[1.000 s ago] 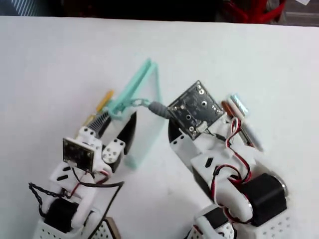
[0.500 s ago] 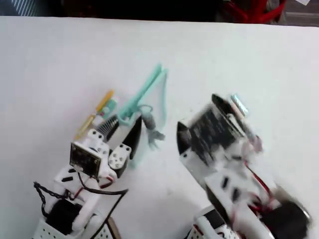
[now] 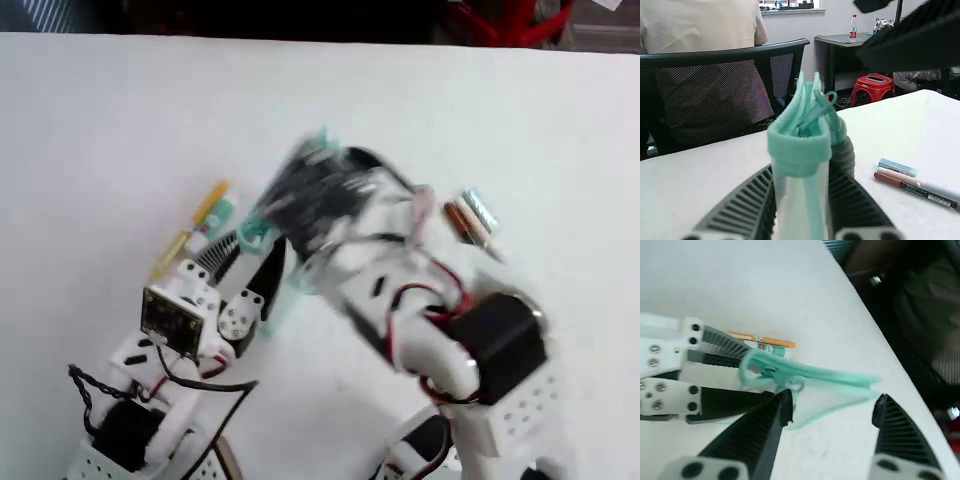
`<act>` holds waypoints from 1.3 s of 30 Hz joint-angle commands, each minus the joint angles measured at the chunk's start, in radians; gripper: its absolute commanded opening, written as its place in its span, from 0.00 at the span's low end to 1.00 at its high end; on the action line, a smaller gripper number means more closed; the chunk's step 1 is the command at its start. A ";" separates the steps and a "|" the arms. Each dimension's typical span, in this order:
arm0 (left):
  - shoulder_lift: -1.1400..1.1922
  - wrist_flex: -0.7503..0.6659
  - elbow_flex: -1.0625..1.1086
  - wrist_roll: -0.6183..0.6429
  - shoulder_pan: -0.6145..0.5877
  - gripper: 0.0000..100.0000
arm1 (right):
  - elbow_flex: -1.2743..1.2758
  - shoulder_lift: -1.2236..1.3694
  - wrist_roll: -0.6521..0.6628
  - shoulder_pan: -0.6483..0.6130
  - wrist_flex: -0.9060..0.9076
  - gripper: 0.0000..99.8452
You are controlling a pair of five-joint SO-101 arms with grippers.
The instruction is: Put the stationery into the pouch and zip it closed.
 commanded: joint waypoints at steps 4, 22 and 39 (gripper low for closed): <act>0.007 0.009 0.037 -0.009 0.010 0.09 | -0.074 0.065 0.044 -0.065 0.018 0.26; 0.007 0.009 0.037 -0.009 0.010 0.09 | 0.051 0.116 0.147 -0.024 0.022 0.22; 0.007 0.011 0.038 -0.009 0.010 0.09 | 0.049 0.151 0.264 -0.025 0.027 0.04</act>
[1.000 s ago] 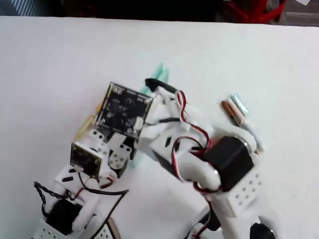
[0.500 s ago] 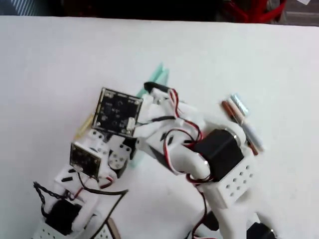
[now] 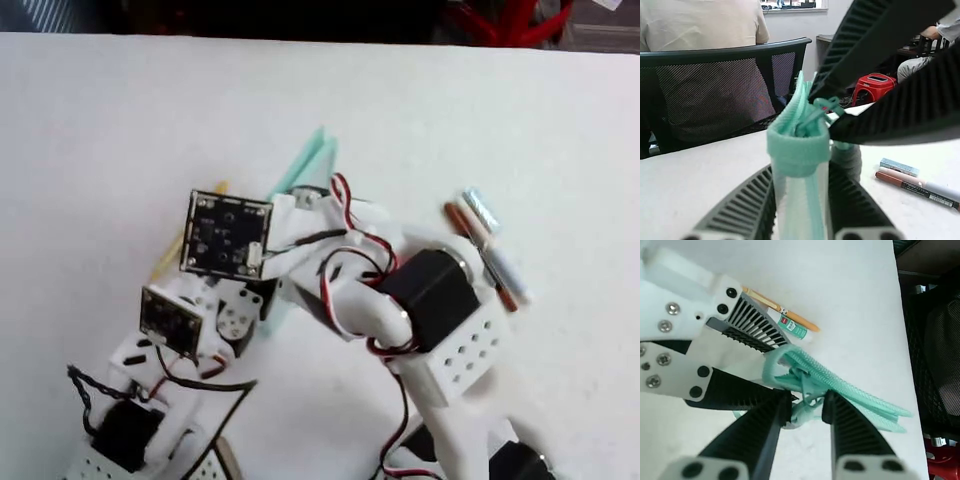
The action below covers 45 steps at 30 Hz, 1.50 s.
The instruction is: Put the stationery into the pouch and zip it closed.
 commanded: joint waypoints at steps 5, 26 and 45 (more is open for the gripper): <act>0.008 0.011 0.035 -0.009 0.010 0.09 | -0.008 0.015 0.014 0.004 0.013 0.02; 0.008 0.066 0.026 -0.009 0.010 0.12 | -0.060 0.015 0.005 0.010 -0.024 0.02; 0.008 0.026 0.034 -0.009 0.010 0.06 | -0.054 0.022 0.003 0.076 -0.114 0.02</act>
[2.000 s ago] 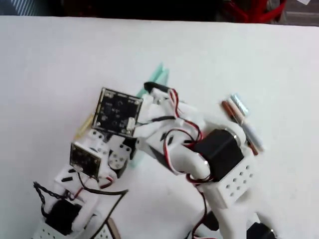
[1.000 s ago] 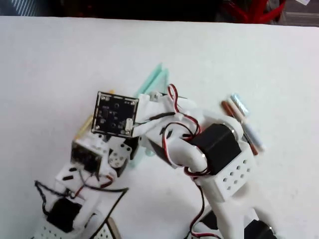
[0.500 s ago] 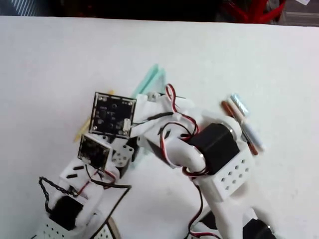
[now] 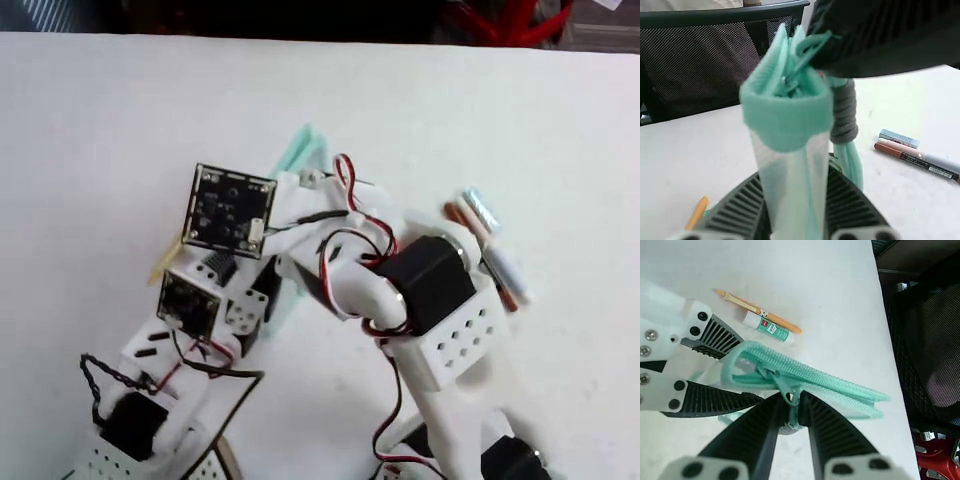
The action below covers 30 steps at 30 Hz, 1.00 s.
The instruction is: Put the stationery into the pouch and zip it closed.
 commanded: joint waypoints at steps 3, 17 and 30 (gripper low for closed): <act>0.005 -0.012 -0.003 -0.014 0.010 0.06 | -0.020 -0.004 0.000 -0.002 -0.033 0.02; 0.005 -0.020 0.018 -0.014 0.016 0.06 | -0.020 -0.004 0.000 0.005 -0.033 0.02; 0.005 -0.020 0.018 -0.014 0.012 0.06 | -0.018 -0.002 0.000 0.090 -0.096 0.02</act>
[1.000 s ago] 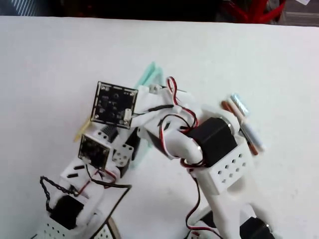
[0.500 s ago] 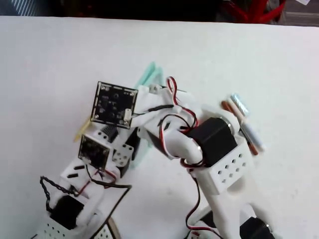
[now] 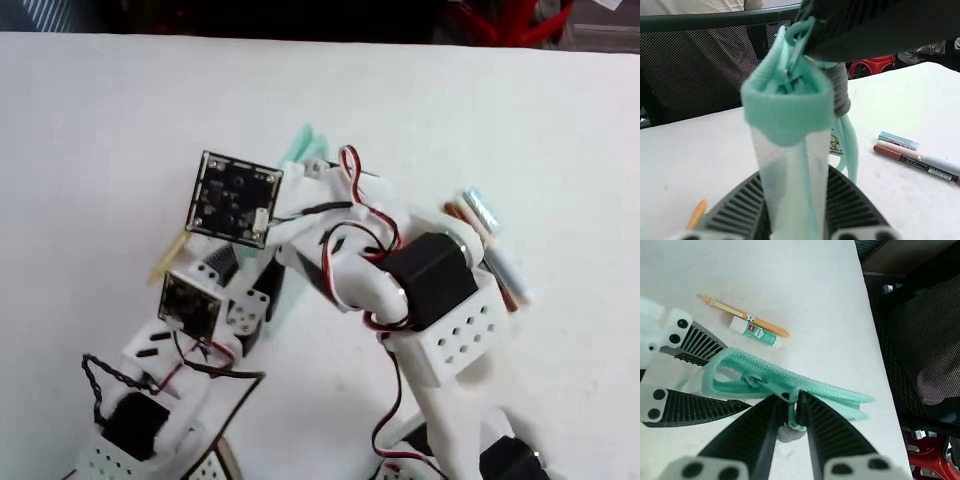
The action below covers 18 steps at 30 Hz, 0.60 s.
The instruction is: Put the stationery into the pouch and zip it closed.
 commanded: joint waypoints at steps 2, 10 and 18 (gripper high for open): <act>0.005 -0.005 0.003 -0.014 0.010 0.06 | -0.020 -0.004 -0.002 0.044 -0.038 0.02; 0.005 0.000 0.003 -0.014 0.010 0.06 | -0.020 -0.002 -0.002 0.087 -0.102 0.02; 0.005 -0.005 0.003 -0.014 0.010 0.06 | -0.002 0.016 0.000 0.160 -0.162 0.02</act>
